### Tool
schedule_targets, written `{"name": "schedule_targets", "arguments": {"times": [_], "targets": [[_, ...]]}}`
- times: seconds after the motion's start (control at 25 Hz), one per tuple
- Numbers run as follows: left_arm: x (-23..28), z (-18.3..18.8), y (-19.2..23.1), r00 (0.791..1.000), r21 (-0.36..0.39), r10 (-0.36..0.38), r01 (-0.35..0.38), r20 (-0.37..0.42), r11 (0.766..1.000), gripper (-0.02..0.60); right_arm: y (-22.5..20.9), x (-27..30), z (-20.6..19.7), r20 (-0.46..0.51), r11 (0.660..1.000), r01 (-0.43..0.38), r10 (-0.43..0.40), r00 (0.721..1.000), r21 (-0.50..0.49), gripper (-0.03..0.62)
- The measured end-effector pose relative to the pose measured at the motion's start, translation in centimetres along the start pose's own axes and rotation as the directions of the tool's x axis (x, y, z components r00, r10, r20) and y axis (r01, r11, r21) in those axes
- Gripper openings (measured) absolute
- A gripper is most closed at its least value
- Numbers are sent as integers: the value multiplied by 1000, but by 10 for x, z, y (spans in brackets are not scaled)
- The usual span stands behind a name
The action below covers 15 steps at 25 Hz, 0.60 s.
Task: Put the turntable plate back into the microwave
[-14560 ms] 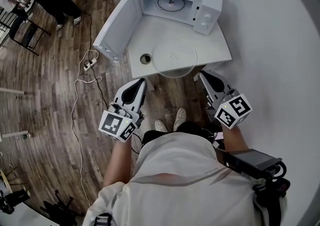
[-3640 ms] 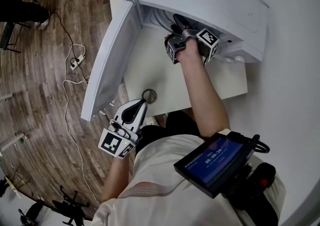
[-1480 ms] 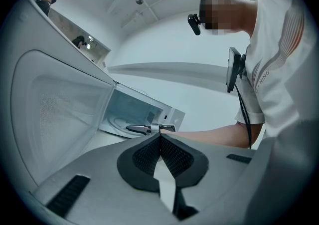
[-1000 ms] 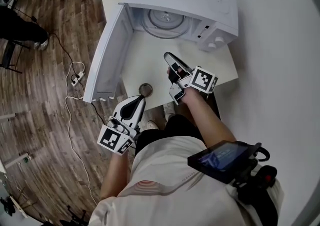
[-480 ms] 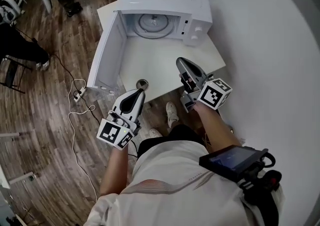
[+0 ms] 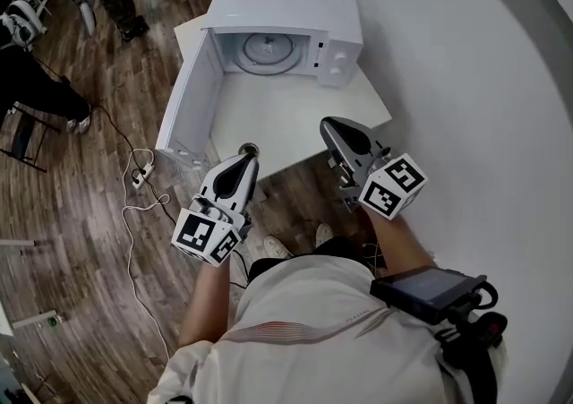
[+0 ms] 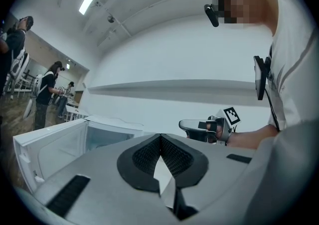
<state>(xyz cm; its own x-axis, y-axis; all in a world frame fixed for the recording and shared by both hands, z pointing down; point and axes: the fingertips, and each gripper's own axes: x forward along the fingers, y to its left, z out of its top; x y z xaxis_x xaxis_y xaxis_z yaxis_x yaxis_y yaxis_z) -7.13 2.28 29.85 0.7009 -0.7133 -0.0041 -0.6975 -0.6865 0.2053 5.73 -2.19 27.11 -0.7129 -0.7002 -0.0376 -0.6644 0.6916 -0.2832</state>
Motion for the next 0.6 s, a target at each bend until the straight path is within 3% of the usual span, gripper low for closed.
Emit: {"name": "schedule_targets", "arguments": {"times": [0.6], "targets": [[36, 3, -47, 995, 66, 100, -99, -10, 993, 9, -33, -42, 9, -70, 993, -55, 48, 996, -106, 3]]}}
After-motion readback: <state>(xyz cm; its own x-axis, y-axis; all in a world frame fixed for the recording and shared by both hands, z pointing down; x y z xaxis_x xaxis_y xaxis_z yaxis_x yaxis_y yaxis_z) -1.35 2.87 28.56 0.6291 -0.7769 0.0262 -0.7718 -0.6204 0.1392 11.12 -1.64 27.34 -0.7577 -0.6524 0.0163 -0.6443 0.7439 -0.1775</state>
